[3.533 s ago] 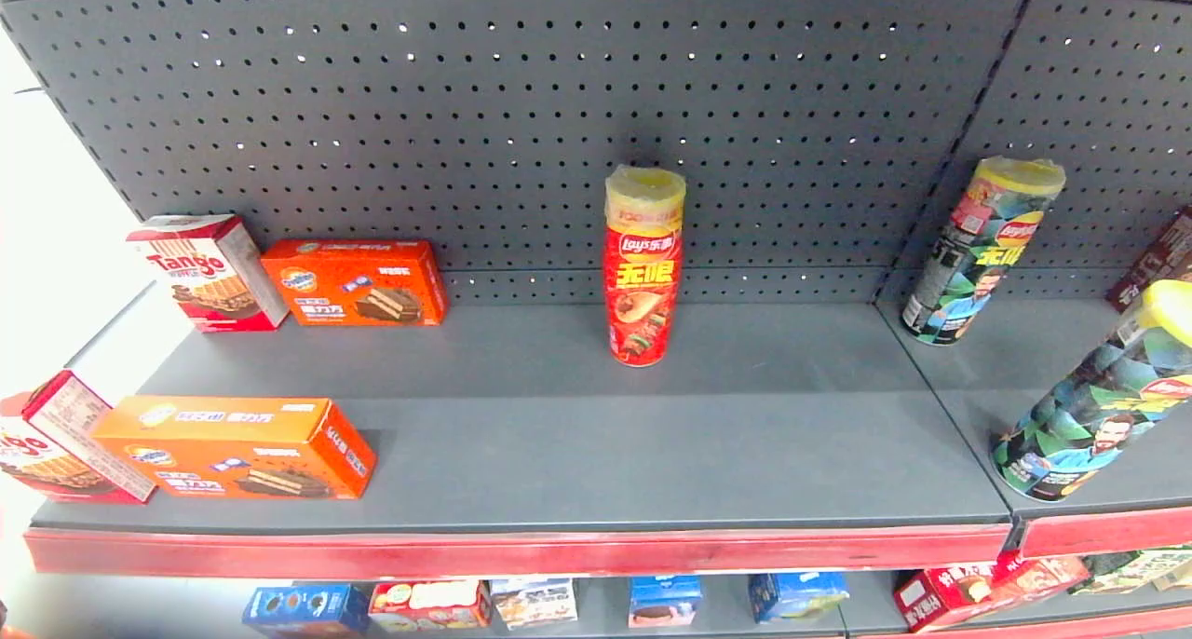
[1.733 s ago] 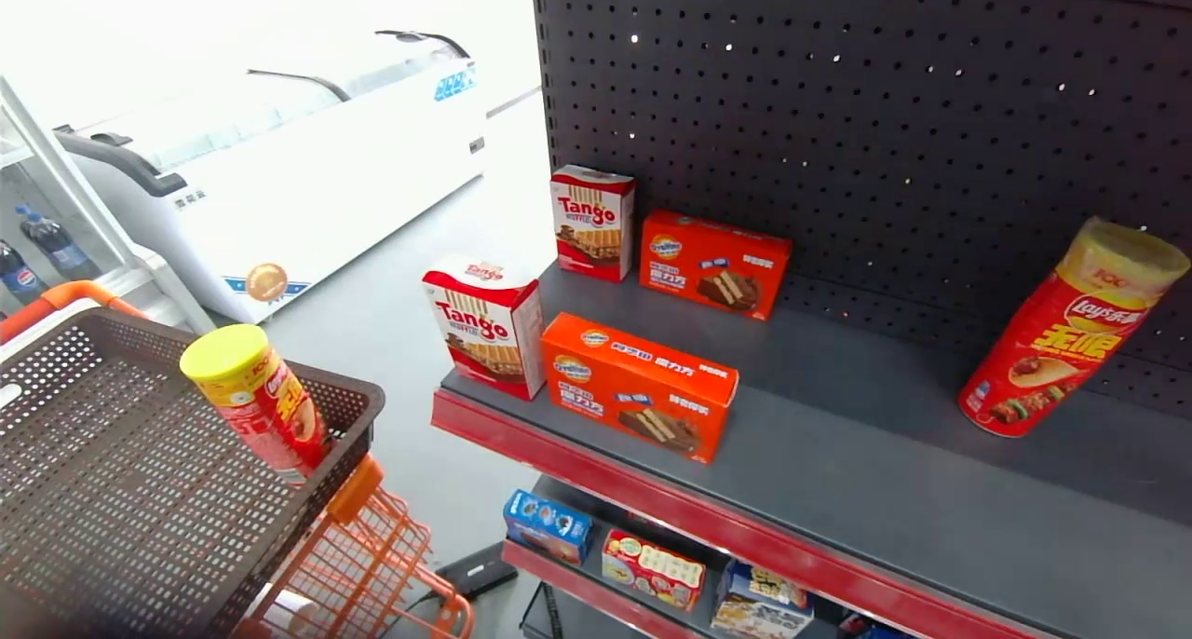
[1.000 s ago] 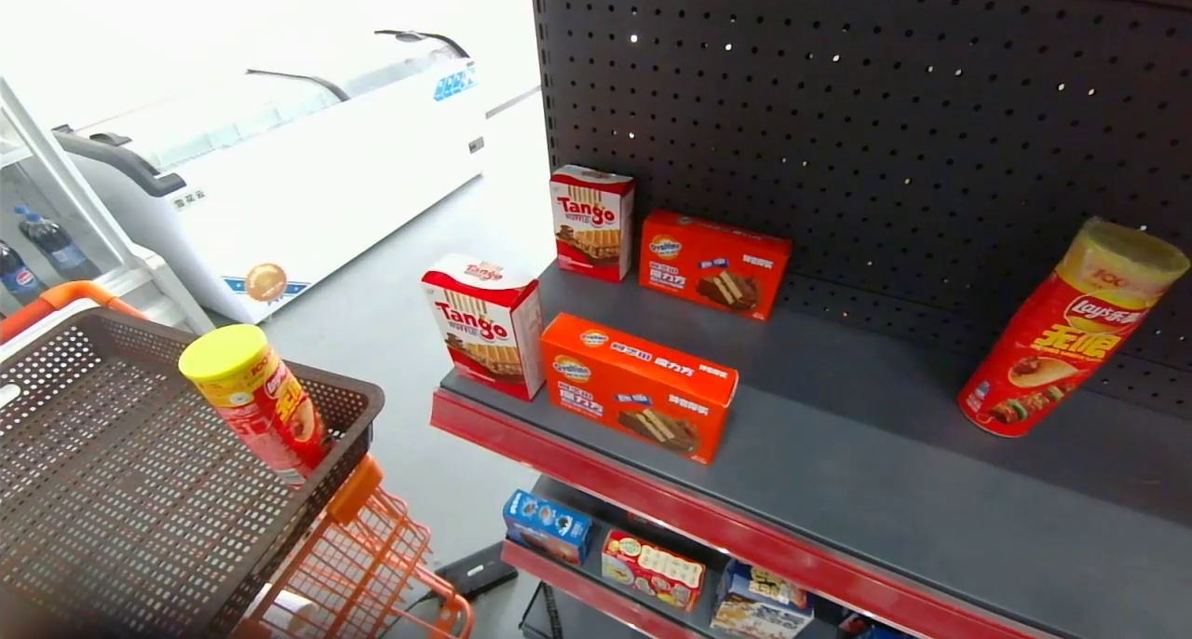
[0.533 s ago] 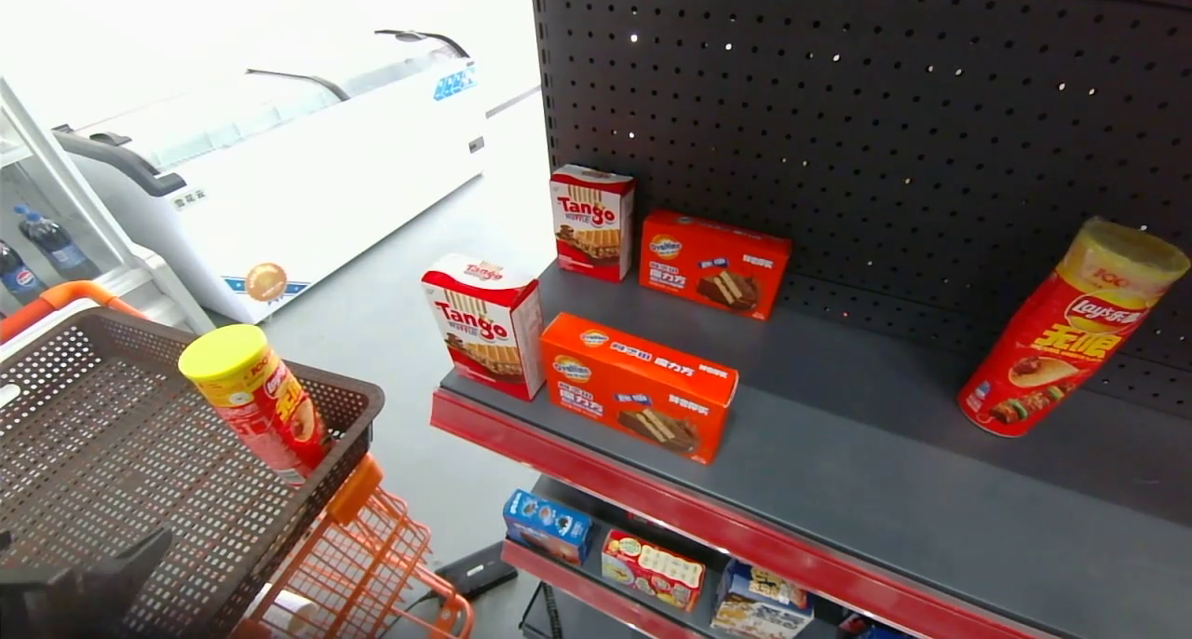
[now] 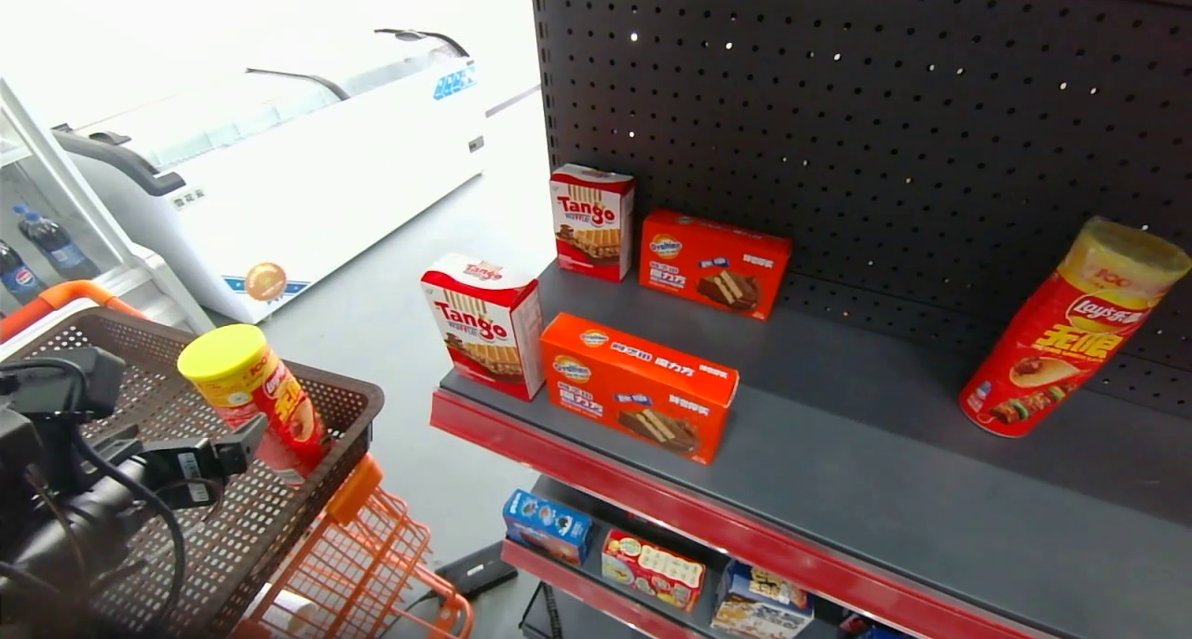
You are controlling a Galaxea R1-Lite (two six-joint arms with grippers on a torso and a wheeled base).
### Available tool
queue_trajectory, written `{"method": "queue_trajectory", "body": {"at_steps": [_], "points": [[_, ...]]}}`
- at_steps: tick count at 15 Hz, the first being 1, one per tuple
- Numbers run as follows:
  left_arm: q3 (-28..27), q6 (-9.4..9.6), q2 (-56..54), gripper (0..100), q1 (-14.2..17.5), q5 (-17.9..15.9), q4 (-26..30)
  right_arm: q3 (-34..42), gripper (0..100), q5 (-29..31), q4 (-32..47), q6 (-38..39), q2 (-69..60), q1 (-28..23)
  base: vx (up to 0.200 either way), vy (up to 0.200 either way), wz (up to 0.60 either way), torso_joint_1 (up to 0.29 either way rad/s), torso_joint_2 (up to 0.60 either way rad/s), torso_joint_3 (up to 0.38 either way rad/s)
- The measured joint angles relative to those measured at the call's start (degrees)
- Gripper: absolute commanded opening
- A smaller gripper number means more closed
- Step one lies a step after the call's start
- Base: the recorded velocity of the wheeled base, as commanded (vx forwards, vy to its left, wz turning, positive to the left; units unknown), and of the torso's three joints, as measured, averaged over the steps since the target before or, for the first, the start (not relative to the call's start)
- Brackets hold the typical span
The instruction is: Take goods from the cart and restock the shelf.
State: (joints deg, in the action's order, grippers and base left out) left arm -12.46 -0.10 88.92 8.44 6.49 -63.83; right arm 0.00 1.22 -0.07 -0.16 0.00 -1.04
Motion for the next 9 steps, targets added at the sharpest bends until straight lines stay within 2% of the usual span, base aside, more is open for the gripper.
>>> {"method": "queue_trajectory", "body": {"at_steps": [2, 5, 9], "points": [[0.2, -0.63, 7.9, 100, 0.2, -0.1, -9.5, 0.0, 100, 0.0, 0.0, 0.0, 0.0, 0.0, 0.000, 0.000, 0.00, 0.000, 0.00, 0.000], [-1.8, -1.46, 17.4, 100, 0.2, -1.5, -19.7, 0.0, 100, 0.0, 0.0, 0.0, 0.0, 0.0, 0.000, 0.000, 0.00, 0.000, 0.00, 0.000], [-4.6, -1.56, 24.9, 100, 0.5, -2.5, -23.9, 0.0, 100, 0.0, 0.0, 0.0, 0.0, 0.0, 0.000, 0.000, 0.00, 0.000, 0.00, 0.000]]}}
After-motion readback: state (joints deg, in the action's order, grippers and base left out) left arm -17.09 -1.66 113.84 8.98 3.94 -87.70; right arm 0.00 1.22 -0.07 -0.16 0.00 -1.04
